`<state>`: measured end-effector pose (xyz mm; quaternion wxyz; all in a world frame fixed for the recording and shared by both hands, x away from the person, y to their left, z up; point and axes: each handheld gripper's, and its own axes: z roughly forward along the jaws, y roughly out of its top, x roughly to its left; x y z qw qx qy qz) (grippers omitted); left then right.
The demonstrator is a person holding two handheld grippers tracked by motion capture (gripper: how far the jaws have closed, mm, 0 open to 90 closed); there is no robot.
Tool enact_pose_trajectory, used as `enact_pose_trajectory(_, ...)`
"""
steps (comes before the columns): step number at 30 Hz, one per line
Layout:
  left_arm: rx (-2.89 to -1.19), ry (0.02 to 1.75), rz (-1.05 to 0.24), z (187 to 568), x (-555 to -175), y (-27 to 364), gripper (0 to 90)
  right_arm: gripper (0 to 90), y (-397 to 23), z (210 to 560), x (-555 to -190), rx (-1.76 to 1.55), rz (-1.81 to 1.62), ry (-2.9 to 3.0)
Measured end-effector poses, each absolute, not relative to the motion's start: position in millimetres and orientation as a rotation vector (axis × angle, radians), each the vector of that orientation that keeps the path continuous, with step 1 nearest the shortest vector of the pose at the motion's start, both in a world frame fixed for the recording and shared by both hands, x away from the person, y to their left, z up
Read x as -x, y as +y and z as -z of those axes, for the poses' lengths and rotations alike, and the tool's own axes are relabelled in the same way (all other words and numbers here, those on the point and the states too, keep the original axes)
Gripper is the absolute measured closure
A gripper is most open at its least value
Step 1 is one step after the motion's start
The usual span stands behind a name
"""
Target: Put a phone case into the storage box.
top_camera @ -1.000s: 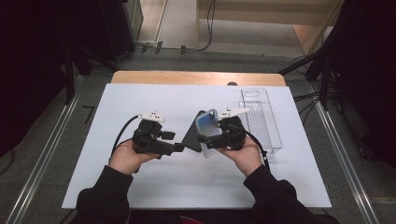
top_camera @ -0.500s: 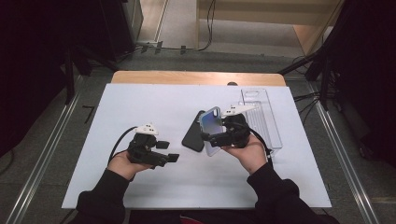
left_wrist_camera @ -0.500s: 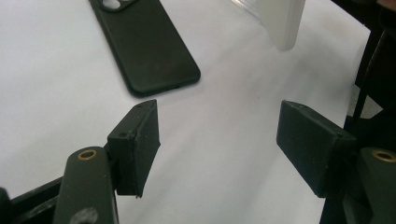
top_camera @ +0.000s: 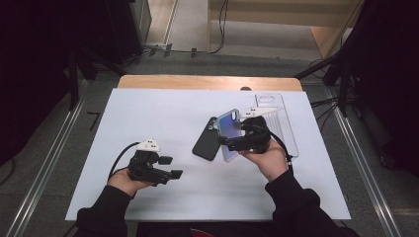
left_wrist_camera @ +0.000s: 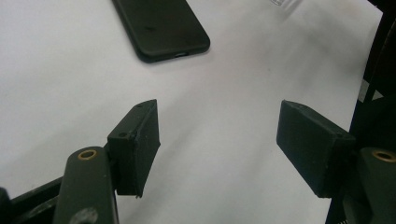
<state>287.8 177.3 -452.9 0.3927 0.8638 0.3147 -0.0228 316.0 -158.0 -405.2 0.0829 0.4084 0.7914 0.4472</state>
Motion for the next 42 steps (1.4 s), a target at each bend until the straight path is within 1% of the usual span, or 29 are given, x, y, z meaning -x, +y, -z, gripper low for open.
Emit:
enact_pose_trajectory(12, -2.151, 0.881, 0.063, 455.3, -284.2, 182.8, 30.0, 15.4, -190.2, 386.7, -319.2, -1.320, -1.359, 2.241)
enact_pose_trajectory(19, -2.157, 0.894, 0.031, 456.4, -284.7, 183.2, 30.0, 15.4, -210.1, 379.4, -322.0, -1.360, -1.366, 2.172)
enact_pose_trajectory(32, -2.130, 0.931, 0.033, 456.4, -282.9, 189.2, 30.0, 15.4, -240.2, 373.2, -330.8, -1.426, -1.333, 2.063)
enact_pose_trajectory(42, -2.130, 0.946, 0.030, 456.8, -279.0, 193.0, 29.9, 15.4, -267.2, 377.9, -343.8, -1.498, -1.279, 1.954)
